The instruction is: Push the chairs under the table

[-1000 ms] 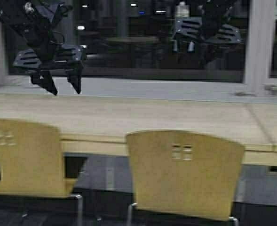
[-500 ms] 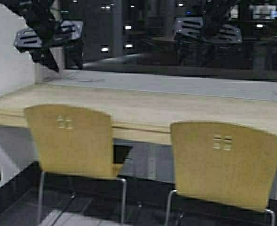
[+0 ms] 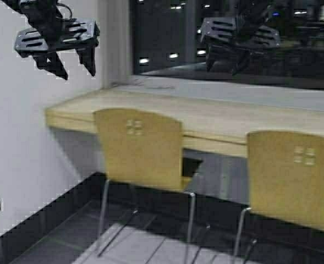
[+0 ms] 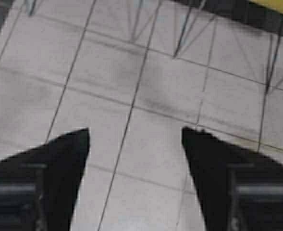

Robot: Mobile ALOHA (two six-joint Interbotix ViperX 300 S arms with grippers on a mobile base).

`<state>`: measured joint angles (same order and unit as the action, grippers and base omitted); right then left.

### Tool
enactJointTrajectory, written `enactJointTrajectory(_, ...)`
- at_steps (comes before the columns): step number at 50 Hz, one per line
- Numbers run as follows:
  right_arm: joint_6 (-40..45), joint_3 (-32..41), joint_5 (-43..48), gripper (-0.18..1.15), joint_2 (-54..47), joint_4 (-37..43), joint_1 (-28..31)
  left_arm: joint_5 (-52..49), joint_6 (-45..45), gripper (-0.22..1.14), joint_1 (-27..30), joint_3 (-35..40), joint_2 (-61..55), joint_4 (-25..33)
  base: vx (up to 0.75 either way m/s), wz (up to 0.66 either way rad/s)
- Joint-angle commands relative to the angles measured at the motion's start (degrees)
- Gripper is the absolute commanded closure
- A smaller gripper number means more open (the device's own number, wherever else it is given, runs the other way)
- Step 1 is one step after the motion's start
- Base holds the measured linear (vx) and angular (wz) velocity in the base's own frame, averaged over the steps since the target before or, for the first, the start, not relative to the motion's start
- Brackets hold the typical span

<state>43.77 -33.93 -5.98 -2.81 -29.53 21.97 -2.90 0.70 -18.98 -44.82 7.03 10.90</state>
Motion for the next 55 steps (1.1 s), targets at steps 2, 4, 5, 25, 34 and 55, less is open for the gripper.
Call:
enactJointTrajectory(2,-0.18,1.14,-0.18,0.06,0.88,0.00,0.18,0.35,0.09,0.00,-0.18,0.88,1.32,0.00,-0.30,0.30)
enactJointTrajectory(4,-0.18,0.88,-0.09,0.06,0.70,-0.09,0.18,0.35,0.09,0.00,-0.18,0.97,1.32,0.09,-0.29,0.30)
enactJointTrajectory(5,-0.18,0.88,-0.26,0.06,0.62,0.00,0.18,0.35,0.09,0.00,-0.18,1.05,1.23,0.09,-0.28,0.28)
enactJointTrajectory(25,-0.18,1.23,-1.58,0.06,-1.23,-0.26,0.18,0.18,0.79,0.00,-0.18,2.11,-1.14,0.09,-0.30,0.32)
enactJointTrajectory(34,-0.26,1.49,-2.37,0.06,-1.41,-0.44,0.18,0.09,1.14,0.00,-0.18,2.02,-0.97,0.09,-0.34,0.15)
enactJointTrajectory(55,-0.26,3.52,-2.81,0.06,-2.72,-1.14,0.18,-0.09,1.67,0.00,-0.18,2.29,-2.99,0.09,-0.38,0.06)
